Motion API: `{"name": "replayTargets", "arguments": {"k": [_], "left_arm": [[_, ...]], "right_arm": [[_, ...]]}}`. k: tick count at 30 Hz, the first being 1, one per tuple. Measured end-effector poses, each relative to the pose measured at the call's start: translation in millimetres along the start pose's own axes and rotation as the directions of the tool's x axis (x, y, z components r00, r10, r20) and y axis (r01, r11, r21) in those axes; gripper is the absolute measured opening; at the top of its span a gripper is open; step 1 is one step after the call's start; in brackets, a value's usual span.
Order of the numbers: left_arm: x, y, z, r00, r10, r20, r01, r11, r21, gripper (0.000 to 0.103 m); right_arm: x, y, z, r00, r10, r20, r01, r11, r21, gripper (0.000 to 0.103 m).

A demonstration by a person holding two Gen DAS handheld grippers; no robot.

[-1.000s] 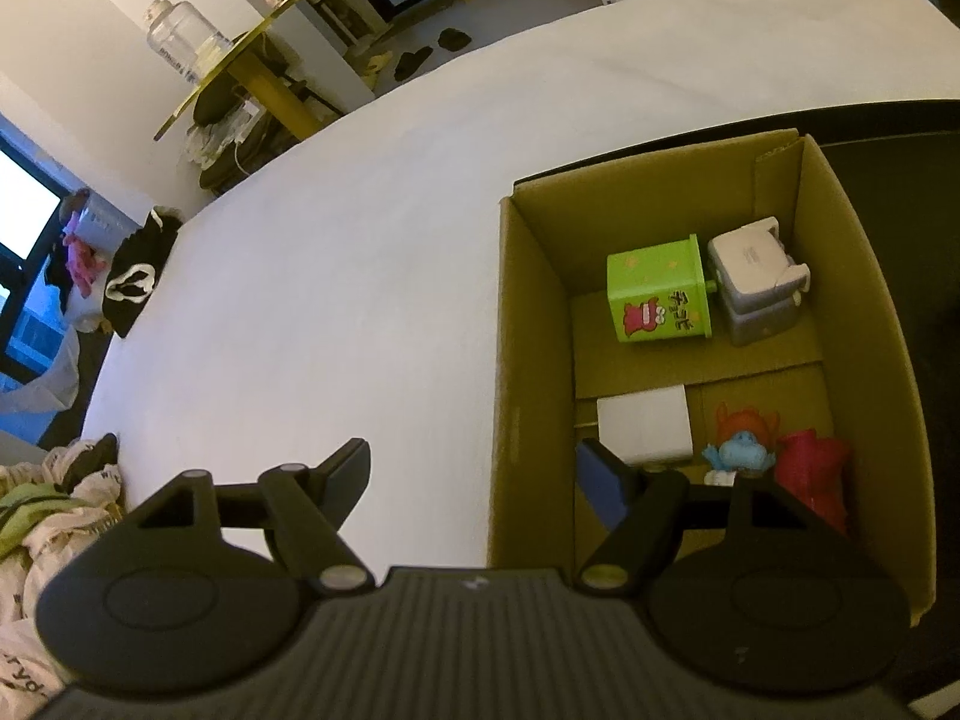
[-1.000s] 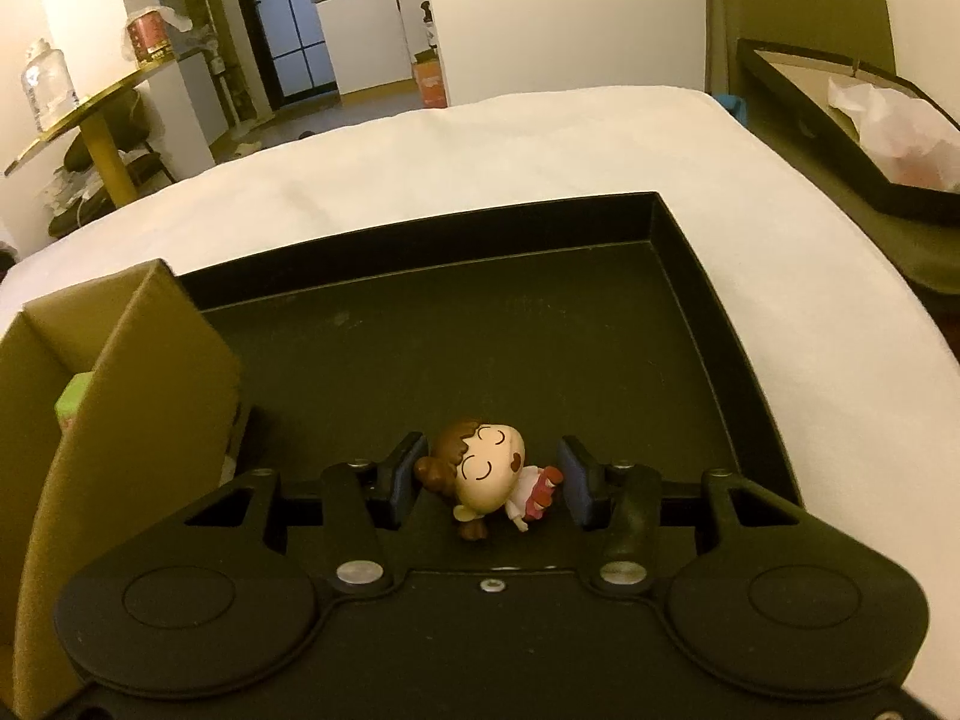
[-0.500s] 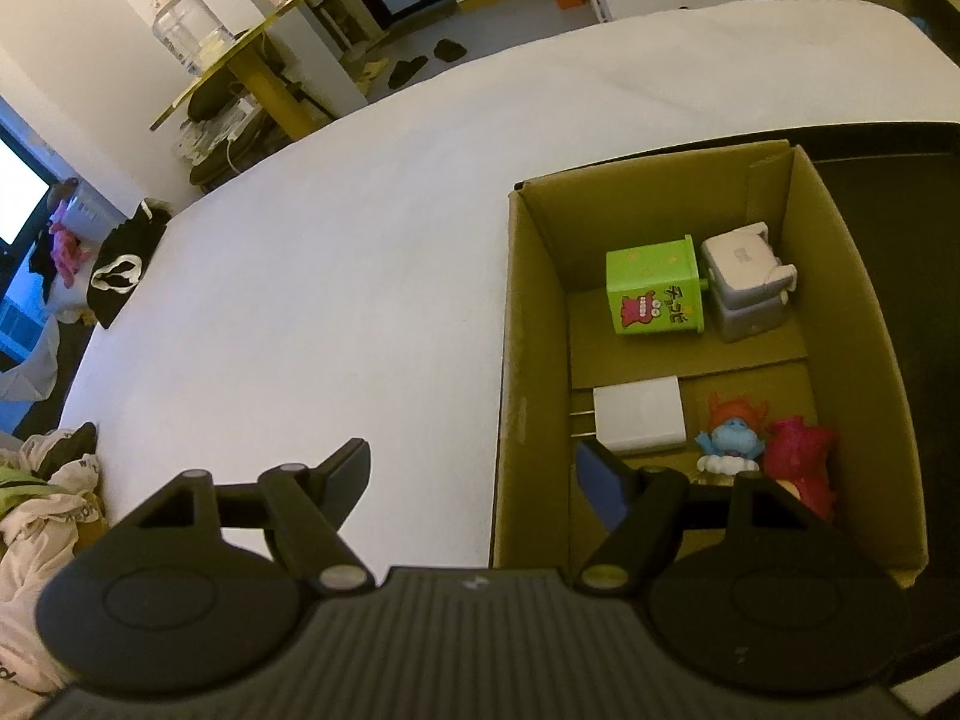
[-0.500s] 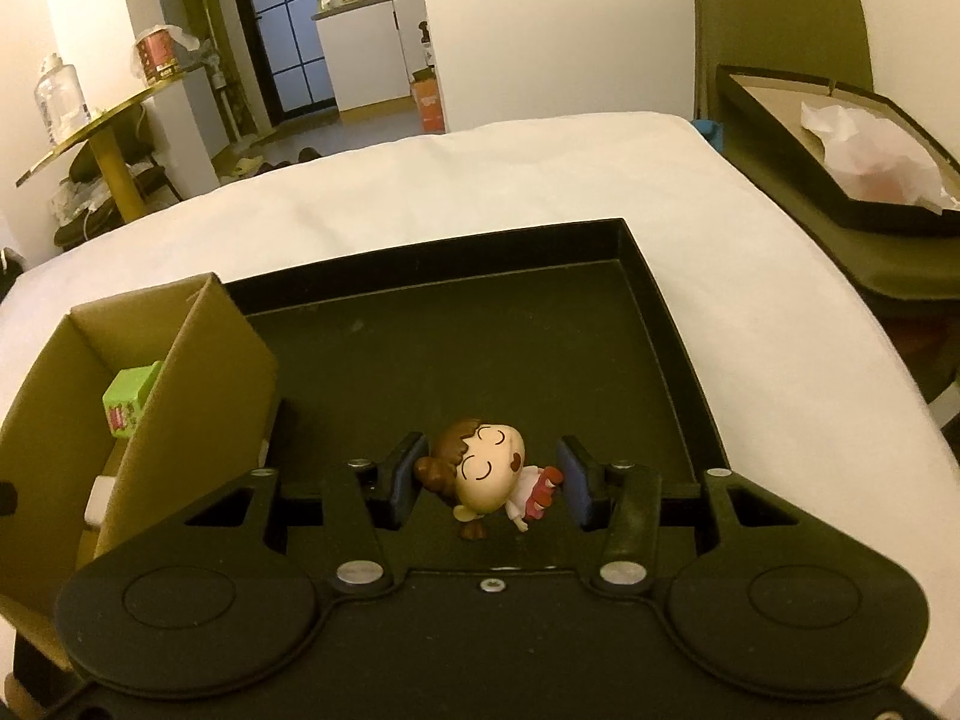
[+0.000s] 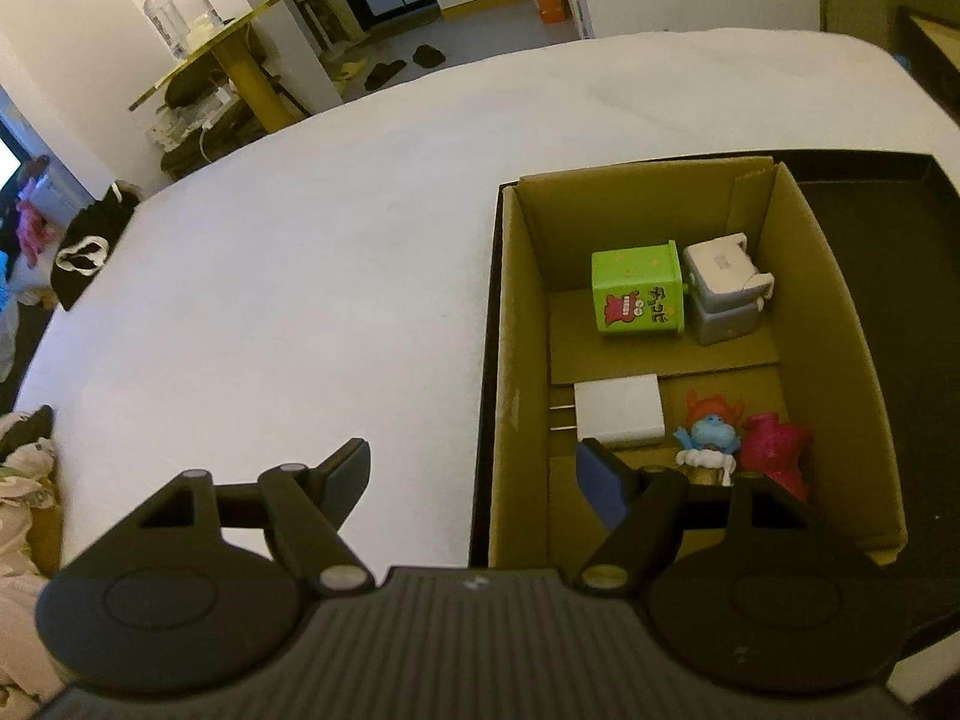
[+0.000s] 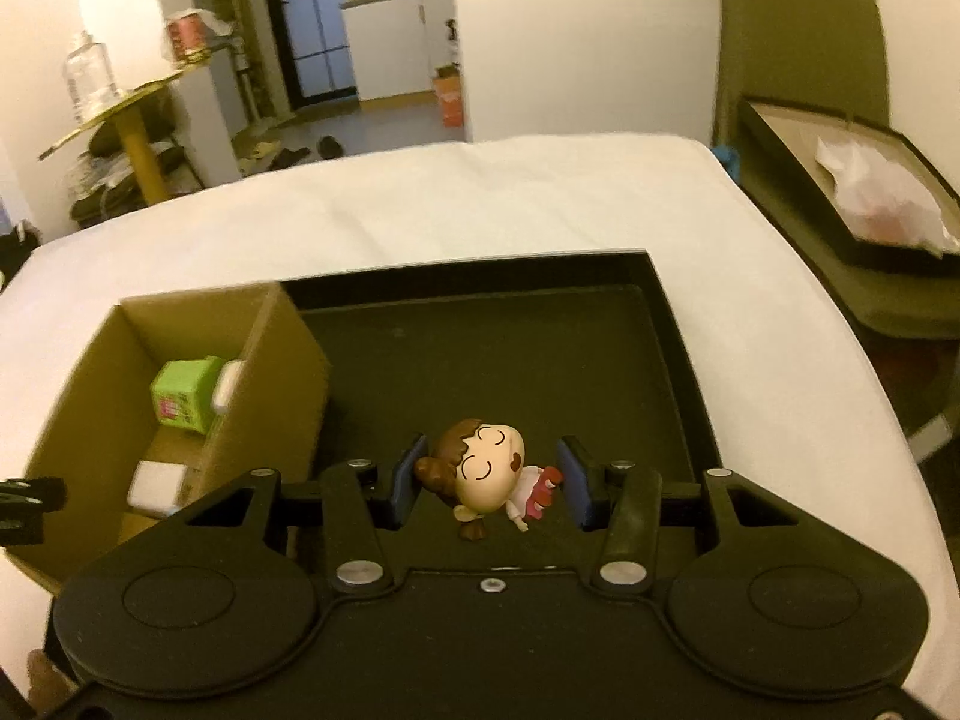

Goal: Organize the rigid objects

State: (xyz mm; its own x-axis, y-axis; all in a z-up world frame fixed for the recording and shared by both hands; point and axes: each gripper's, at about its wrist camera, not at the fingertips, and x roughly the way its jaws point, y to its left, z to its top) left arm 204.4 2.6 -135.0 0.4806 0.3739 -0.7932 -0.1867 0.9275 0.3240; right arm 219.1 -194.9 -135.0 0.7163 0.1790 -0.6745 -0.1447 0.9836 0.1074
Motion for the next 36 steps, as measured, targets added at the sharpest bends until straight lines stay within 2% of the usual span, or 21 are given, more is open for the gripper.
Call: {"name": "replayTargets", "arguments": {"k": [9, 17, 22, 24, 26, 28, 31, 36], "left_arm": [[-2, 14, -5, 0.997, -0.072, 0.025, 0.073, 0.996, -0.051, 0.074], [3, 31, -8, 0.985, -0.170, 0.037, 0.173, 0.976, -0.133, 0.069], [10, 40, -9, 0.973, -0.228, 0.028, 0.229, 0.958, -0.174, 0.053], [13, 43, -9, 0.969, -0.245, 0.025, 0.245, 0.952, -0.185, 0.049], [15, 42, -9, 0.966, -0.259, 0.022, 0.258, 0.949, -0.181, 0.043], [17, 41, -10, 0.962, -0.273, 0.012, 0.271, 0.946, -0.176, 0.030], [21, 40, -11, 0.958, -0.287, 0.000, 0.283, 0.942, -0.179, 0.013], [21, 42, -12, 0.952, -0.305, 0.006, 0.301, 0.935, -0.186, 0.008]], "right_arm": [[-14, 37, 18, 0.998, 0.046, 0.031, -0.043, 0.995, -0.087, 0.046], [-19, 76, 29, 0.996, 0.083, 0.028, -0.076, 0.981, -0.179, 0.047], [-20, 96, 35, 0.996, 0.085, 0.028, -0.076, 0.969, -0.234, 0.044], [-17, 103, 39, 0.996, 0.084, 0.021, -0.077, 0.965, -0.251, 0.029], [-16, 108, 40, 0.996, 0.088, 0.009, -0.083, 0.963, -0.255, 0.025], [-14, 112, 39, 0.996, 0.088, 0.004, -0.084, 0.959, -0.272, 0.019], [-13, 115, 39, 0.996, 0.093, -0.005, -0.091, 0.961, -0.260, 0.019], [-14, 101, 38, 0.996, 0.090, -0.020, -0.093, 0.973, -0.210, 0.019]]}}
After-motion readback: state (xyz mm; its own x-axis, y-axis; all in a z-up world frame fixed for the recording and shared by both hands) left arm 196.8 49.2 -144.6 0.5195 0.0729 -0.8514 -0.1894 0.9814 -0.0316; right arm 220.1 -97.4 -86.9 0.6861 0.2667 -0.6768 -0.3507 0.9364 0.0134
